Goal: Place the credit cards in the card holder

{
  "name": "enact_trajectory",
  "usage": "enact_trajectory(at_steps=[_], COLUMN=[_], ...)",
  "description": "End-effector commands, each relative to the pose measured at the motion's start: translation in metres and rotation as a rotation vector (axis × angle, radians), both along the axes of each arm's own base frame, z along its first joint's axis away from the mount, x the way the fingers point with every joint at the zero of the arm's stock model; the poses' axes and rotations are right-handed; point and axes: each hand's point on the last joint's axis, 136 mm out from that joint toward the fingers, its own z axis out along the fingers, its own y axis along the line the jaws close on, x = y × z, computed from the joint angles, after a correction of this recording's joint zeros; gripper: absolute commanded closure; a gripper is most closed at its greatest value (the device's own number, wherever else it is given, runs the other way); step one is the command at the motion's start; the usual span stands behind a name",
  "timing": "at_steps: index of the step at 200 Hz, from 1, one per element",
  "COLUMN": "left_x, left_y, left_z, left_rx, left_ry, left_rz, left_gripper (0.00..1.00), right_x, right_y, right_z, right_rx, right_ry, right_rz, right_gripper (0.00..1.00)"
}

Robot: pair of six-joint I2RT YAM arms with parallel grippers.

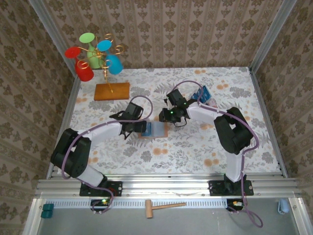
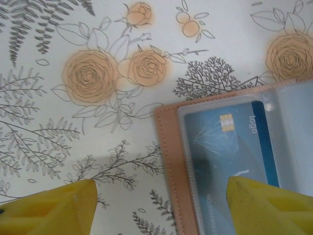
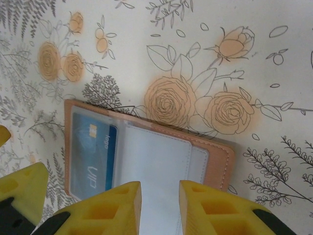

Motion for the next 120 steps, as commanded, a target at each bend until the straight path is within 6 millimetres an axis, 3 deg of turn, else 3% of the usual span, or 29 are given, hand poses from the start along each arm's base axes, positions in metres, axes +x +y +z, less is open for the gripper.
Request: enact_trajectory(at_steps=[1,120], left_x=[0.001,0.002], left_y=[0.003,0.002], left_z=[0.001,-0.003], left_rx=[0.026,0.027], left_ry=[0.004,0.002], left_rz=[0.021,0.015], left_gripper=[0.28,0.28], right_x=[-0.007,-0.020], right_y=[0.004,0.031], right_z=[-0.008,-0.037], right_rx=[-0.022,-0.048], right_ry=[0.025,0.092], right_rz=[0.045,0.097], right_gripper=[0.73,0.70])
